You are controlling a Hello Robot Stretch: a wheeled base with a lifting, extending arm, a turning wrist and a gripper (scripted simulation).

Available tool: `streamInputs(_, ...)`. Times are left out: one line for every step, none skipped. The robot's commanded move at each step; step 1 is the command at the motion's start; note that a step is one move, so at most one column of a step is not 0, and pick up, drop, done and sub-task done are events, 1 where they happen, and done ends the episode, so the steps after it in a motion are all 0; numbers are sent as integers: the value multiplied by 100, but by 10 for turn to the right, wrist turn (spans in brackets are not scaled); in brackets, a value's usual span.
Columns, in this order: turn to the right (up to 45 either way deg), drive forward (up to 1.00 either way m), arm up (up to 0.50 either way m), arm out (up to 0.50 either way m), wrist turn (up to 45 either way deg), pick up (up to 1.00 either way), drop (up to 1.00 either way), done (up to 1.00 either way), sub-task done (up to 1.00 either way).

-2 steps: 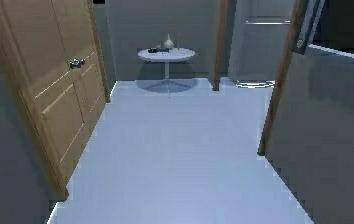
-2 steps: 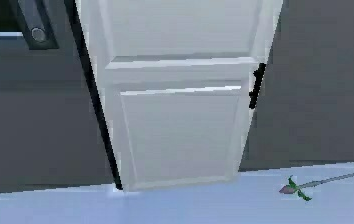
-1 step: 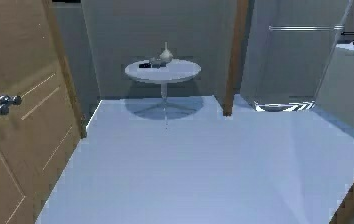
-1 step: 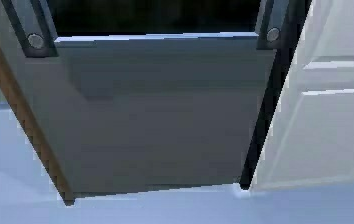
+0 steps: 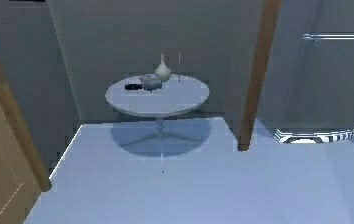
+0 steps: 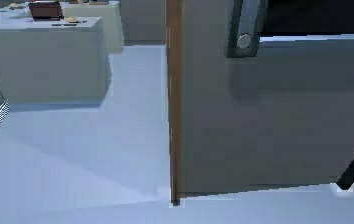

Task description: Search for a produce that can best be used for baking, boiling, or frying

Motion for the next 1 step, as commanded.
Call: streamInputs(450,0,0,0,0,0,0,0,0)
